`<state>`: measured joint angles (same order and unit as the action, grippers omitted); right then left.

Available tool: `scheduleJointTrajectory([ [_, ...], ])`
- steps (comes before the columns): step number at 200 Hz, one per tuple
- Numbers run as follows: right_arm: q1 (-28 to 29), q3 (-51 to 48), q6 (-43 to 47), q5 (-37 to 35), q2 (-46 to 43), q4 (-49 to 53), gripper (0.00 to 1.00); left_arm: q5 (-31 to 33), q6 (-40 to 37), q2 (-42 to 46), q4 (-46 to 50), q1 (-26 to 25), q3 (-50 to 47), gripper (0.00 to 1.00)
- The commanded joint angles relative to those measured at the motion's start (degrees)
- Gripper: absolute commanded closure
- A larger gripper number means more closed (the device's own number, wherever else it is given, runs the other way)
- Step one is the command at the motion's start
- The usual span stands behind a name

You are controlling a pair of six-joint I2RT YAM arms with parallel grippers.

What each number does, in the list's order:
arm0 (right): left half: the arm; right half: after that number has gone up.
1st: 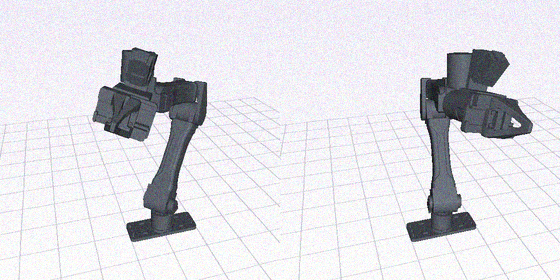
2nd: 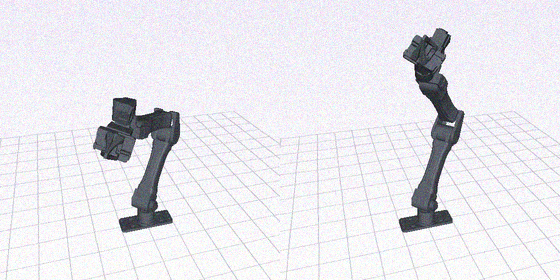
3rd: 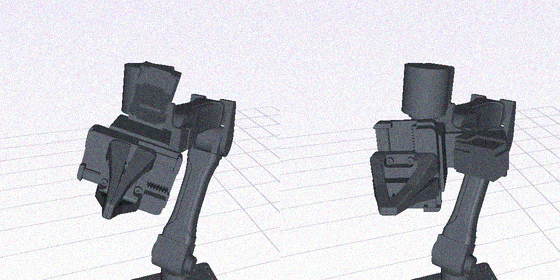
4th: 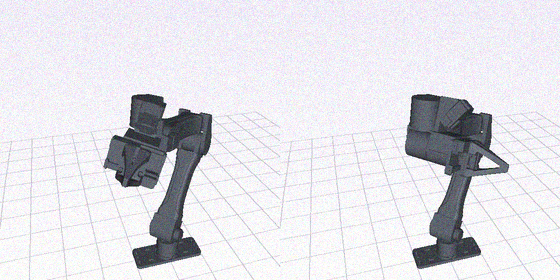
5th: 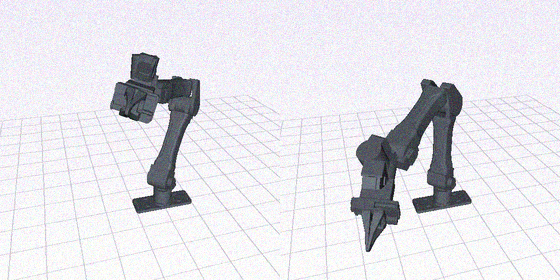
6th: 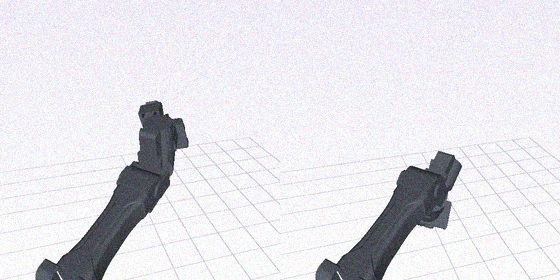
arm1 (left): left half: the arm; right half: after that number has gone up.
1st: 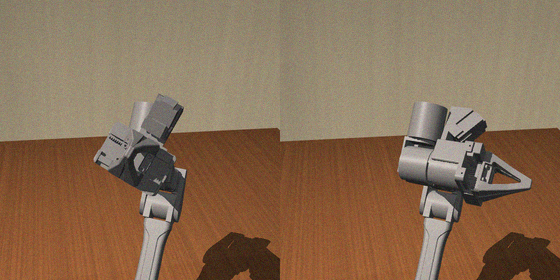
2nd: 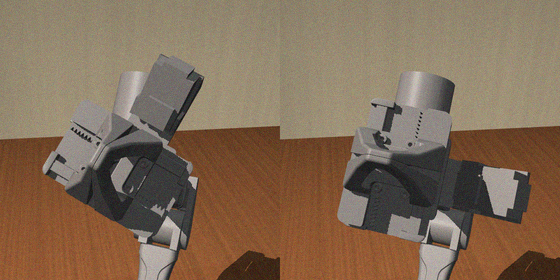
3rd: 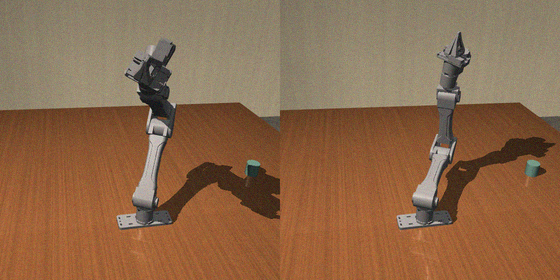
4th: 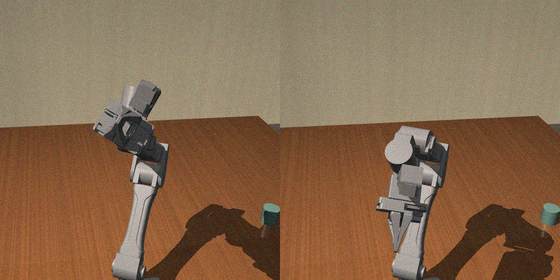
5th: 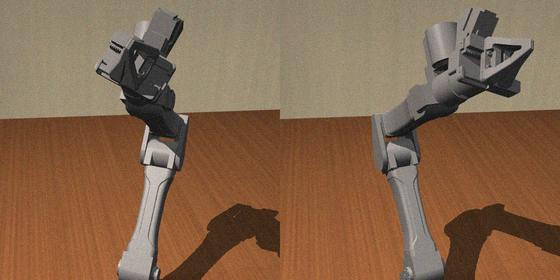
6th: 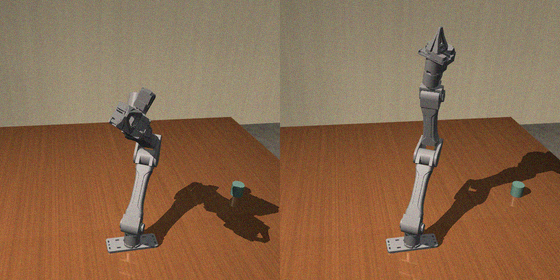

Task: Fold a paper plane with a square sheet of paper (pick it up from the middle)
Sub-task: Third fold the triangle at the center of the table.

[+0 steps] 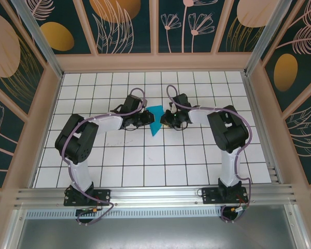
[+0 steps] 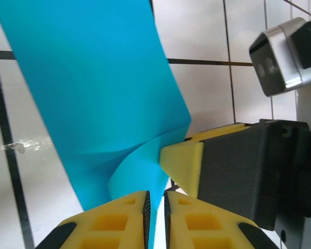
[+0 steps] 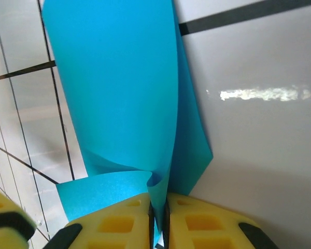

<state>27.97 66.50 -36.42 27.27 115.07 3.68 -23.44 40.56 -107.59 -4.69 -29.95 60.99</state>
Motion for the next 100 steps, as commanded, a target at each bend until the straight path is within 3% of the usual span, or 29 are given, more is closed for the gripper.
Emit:
scheduleJointTrajectory([
  [1,1.0,1.3,-1.5,-7.7,3.9,5.9,0.82,-2.1,-0.4,1.0,-2.1,0.3,-1.7,0.81],
  [100,2.3,3.8,-4.4,-11.9,6.4,10.4,0.76,-1.9,-2.1,-2.7,0.1,-0.6,0.4,0.85],
])
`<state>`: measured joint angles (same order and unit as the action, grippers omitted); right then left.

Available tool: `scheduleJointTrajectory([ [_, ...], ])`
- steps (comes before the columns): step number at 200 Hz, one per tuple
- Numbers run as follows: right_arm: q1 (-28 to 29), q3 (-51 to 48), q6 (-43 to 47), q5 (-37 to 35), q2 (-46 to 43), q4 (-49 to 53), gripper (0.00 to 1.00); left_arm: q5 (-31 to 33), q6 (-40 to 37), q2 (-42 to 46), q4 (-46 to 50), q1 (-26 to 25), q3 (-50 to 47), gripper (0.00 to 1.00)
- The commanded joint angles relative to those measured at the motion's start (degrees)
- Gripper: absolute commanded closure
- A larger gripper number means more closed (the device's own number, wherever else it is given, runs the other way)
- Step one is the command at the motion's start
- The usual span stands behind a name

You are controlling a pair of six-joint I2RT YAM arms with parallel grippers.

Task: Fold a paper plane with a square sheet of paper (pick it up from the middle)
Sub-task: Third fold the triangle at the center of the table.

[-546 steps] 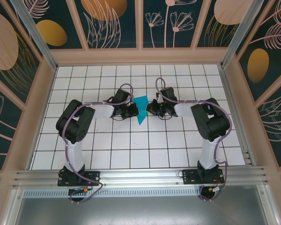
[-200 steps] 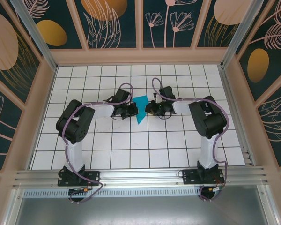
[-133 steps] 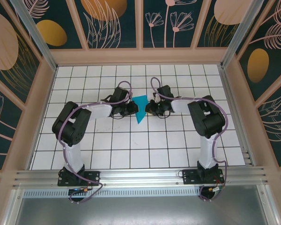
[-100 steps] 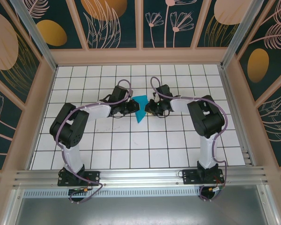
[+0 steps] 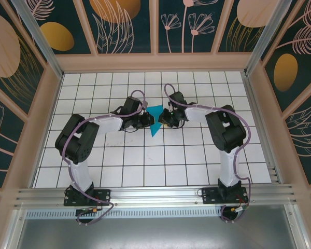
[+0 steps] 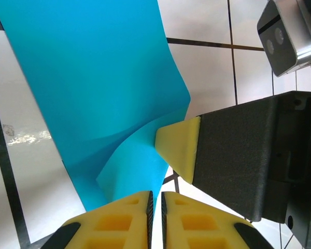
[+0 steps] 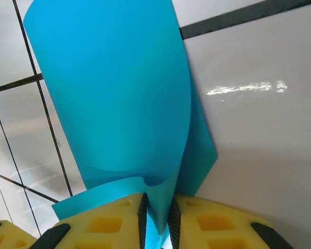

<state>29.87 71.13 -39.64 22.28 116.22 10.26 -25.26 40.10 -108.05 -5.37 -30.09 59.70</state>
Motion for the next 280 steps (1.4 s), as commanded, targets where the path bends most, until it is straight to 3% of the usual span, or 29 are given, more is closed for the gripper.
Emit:
scheduleJointTrajectory([
  [1,0.4,-0.8,-1.2,-6.9,5.2,3.9,0.76,-0.1,-1.6,-2.4,0.8,-0.5,1.8,0.84],
  [194,0.5,-1.4,-0.2,-7.3,5.8,4.5,0.73,6.5,-2.6,-6.5,4.2,-0.4,4.2,0.91],
  [280,0.5,-2.1,-0.1,-7.9,6.0,4.5,0.81,6.0,-4.1,-6.0,3.4,-0.4,4.8,0.89],
])
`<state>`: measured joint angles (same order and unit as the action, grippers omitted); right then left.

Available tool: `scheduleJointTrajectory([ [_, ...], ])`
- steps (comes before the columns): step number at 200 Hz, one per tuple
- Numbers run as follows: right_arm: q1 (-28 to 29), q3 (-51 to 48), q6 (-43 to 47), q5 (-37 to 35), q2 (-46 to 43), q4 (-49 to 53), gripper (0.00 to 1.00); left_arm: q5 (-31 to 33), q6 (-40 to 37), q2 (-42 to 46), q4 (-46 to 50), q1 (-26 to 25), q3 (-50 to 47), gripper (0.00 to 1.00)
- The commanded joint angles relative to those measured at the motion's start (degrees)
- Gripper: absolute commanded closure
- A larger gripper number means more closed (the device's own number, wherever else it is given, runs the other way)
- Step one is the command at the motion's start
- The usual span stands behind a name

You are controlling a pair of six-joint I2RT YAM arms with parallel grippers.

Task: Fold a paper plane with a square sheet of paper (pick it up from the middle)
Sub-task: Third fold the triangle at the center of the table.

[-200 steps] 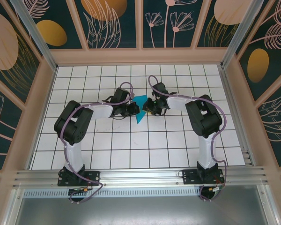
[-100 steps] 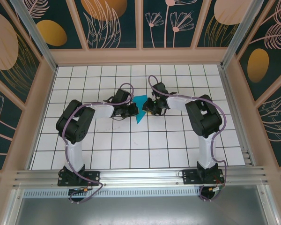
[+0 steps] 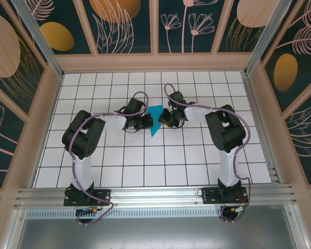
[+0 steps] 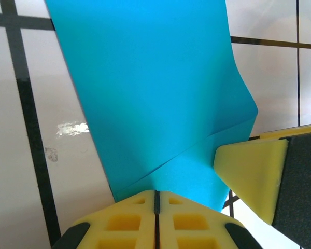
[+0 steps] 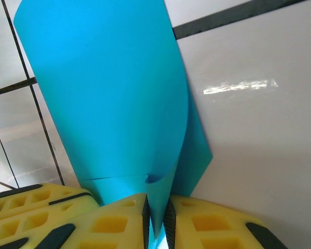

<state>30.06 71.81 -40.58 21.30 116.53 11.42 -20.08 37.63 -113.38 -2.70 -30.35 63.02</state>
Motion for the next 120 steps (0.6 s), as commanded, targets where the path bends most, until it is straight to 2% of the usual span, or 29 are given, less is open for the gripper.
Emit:
scheduleJointTrajectory([
  [1,0.3,-2.8,0.8,-7.0,5.7,3.3,0.81,0.8,-1.6,-0.7,0.8,-0.2,1.5,0.88],
  [33,0.3,-2.8,0.9,-6.8,5.9,3.3,0.84,1.2,-1.8,-1.1,1.2,-0.2,1.7,0.89],
  [120,0.3,-2.7,1.3,-6.3,5.9,3.2,0.77,4.6,-1.7,-1.5,3.6,-0.2,2.1,0.92],
])
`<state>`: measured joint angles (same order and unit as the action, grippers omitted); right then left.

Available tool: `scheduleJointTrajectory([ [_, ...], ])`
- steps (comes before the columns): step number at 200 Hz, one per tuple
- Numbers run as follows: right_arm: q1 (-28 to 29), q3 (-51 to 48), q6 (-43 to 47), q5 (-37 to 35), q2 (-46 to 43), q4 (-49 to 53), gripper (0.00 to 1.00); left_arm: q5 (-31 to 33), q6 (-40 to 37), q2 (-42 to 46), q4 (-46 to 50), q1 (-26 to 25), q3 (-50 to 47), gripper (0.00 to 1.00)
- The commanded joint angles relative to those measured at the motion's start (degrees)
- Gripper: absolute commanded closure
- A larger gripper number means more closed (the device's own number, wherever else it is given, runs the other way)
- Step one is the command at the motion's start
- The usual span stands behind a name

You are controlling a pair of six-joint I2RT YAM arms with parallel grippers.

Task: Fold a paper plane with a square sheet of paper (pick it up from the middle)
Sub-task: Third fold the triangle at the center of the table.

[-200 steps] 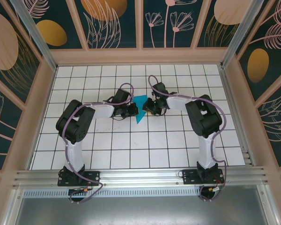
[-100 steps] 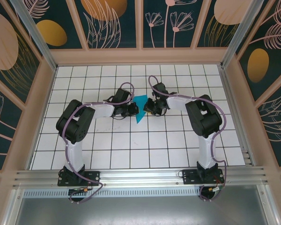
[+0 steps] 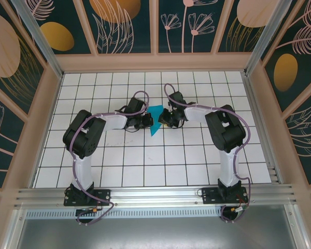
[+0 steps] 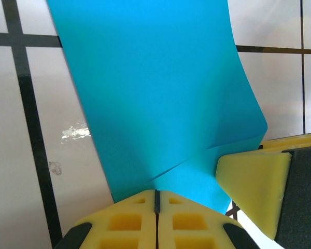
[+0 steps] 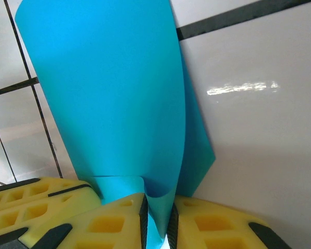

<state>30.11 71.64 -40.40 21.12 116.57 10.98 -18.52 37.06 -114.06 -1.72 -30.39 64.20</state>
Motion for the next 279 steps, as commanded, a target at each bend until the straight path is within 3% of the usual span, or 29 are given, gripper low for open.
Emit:
scheduleJointTrajectory([
  [1,0.2,-2.6,1.1,-6.1,5.8,3.6,0.77,3.1,-1.1,-0.8,2.6,-0.1,0.9,0.92],
  [90,0.1,-2.4,1.9,-6.2,6.1,3.9,0.72,3.6,-1.1,2.2,2.6,-0.1,-0.3,0.92],
  [168,0.1,-1.9,2.2,-5.0,4.7,3.4,0.72,2.2,-1.4,-1.0,2.7,-0.1,0.4,0.93],
  [253,-2.3,-8.3,4.9,1.5,-12.5,-7.9,0.66,3.0,-2.2,-1.5,4.0,-0.2,0.0,0.94],
  [279,-1.8,-11.9,4.9,6.9,-14.1,-12.4,0.74,2.1,-2.2,-1.3,3.7,-0.2,0.2,0.94],
])
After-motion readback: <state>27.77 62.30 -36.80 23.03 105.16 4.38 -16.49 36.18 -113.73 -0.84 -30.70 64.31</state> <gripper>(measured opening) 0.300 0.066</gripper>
